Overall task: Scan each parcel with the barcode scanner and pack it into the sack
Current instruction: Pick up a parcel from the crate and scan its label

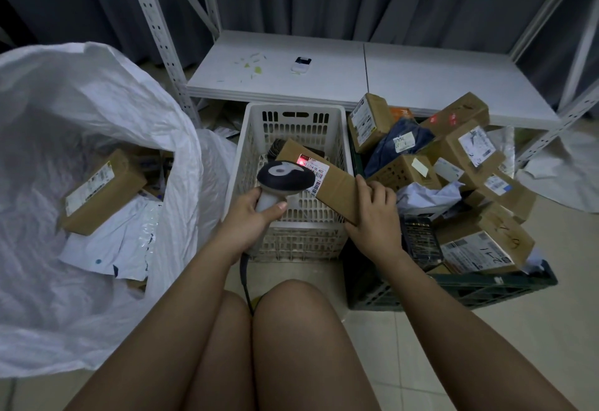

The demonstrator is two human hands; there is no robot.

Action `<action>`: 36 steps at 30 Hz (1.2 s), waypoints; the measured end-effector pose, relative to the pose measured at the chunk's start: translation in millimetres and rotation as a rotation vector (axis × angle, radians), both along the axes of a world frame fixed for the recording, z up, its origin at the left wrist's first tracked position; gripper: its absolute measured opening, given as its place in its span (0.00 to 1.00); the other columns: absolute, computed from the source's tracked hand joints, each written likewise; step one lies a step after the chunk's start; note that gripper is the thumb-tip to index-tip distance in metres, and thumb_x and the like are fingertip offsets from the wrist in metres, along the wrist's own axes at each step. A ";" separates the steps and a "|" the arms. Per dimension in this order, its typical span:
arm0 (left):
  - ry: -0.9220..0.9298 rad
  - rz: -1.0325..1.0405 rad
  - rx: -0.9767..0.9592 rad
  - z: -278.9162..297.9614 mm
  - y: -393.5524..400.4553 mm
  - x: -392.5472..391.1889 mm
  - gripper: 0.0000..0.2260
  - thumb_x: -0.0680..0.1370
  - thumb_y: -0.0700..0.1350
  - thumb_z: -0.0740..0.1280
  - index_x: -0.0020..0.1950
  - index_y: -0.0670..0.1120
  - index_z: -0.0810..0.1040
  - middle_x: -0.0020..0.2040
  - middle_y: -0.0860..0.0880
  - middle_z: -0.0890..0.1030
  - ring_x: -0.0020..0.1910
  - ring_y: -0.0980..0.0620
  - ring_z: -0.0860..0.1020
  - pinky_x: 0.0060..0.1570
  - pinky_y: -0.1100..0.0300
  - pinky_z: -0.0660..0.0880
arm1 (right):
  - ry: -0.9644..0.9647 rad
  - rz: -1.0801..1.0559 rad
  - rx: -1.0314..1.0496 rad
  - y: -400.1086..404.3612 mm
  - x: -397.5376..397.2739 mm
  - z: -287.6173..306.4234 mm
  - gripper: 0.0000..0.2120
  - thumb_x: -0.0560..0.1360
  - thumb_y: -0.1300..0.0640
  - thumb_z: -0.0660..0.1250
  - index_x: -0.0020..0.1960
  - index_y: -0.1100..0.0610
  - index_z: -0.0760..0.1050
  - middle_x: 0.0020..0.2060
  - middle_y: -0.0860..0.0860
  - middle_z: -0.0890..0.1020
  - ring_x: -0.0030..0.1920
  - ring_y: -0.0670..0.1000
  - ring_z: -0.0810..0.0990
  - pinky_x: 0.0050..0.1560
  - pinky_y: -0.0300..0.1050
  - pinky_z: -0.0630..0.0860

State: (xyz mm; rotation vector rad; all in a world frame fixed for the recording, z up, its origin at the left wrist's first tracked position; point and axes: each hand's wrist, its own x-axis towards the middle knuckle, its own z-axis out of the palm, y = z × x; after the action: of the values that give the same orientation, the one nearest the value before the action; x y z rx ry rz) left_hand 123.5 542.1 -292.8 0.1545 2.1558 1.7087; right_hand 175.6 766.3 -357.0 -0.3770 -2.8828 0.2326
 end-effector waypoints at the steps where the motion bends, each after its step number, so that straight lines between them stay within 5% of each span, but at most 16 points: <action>1: -0.003 0.004 -0.005 -0.3 0.1 -0.2 0.07 0.78 0.42 0.68 0.55 0.45 0.77 0.45 0.48 0.81 0.46 0.51 0.79 0.49 0.56 0.75 | 0.004 0.000 0.005 0.7 -0.5 0.3 0.43 0.63 0.53 0.76 0.74 0.61 0.62 0.62 0.64 0.72 0.59 0.65 0.70 0.58 0.61 0.70; 11: -0.030 0.022 0.023 0.8 1.4 2.1 0.08 0.79 0.41 0.67 0.58 0.45 0.76 0.42 0.52 0.80 0.41 0.55 0.78 0.47 0.58 0.74 | 0.024 0.007 0.013 2.7 -0.6 4.8 0.43 0.64 0.52 0.76 0.74 0.61 0.62 0.62 0.64 0.71 0.60 0.65 0.69 0.60 0.61 0.69; 18: -0.027 0.020 0.021 3.3 1.8 3.4 0.09 0.78 0.42 0.68 0.58 0.47 0.77 0.49 0.48 0.82 0.50 0.50 0.81 0.56 0.51 0.76 | 0.044 0.000 -0.001 0.6 2.7 10.2 0.43 0.65 0.52 0.76 0.75 0.61 0.62 0.63 0.63 0.71 0.61 0.64 0.69 0.61 0.60 0.68; 21: 0.006 0.032 0.059 11.5 3.8 6.4 0.11 0.79 0.41 0.67 0.61 0.45 0.76 0.49 0.51 0.82 0.48 0.56 0.81 0.54 0.58 0.77 | 0.081 0.003 -0.047 -2.6 6.8 20.0 0.42 0.65 0.52 0.76 0.75 0.60 0.62 0.63 0.62 0.71 0.61 0.64 0.69 0.60 0.59 0.68; 26: 0.117 0.118 0.117 43.6 -2.4 9.0 0.12 0.77 0.45 0.69 0.60 0.48 0.76 0.54 0.47 0.82 0.55 0.47 0.80 0.60 0.45 0.75 | 0.130 0.037 -0.234 -10.8 13.6 68.2 0.43 0.69 0.49 0.72 0.77 0.55 0.56 0.69 0.57 0.65 0.66 0.59 0.62 0.62 0.54 0.66; 31: 0.225 0.219 0.177 90.6 -29.3 23.7 0.12 0.79 0.42 0.67 0.62 0.46 0.75 0.54 0.48 0.81 0.56 0.50 0.79 0.58 0.55 0.75 | 0.256 0.104 -0.318 -38.5 21.1 131.8 0.40 0.68 0.46 0.73 0.75 0.52 0.58 0.67 0.53 0.66 0.65 0.56 0.63 0.55 0.48 0.64; 36: 0.279 0.360 0.245 116.0 -81.1 52.1 0.13 0.79 0.45 0.67 0.62 0.48 0.76 0.55 0.47 0.82 0.56 0.50 0.79 0.57 0.53 0.75 | 0.269 0.227 -0.324 -94.2 23.4 175.1 0.40 0.67 0.43 0.72 0.73 0.50 0.59 0.64 0.52 0.68 0.63 0.56 0.64 0.59 0.54 0.68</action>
State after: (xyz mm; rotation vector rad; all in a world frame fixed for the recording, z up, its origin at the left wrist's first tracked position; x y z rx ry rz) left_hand 175.6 461.0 -176.8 0.0760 2.2654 2.2758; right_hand 199.0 672.1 -181.9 -0.0609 -2.6163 0.7341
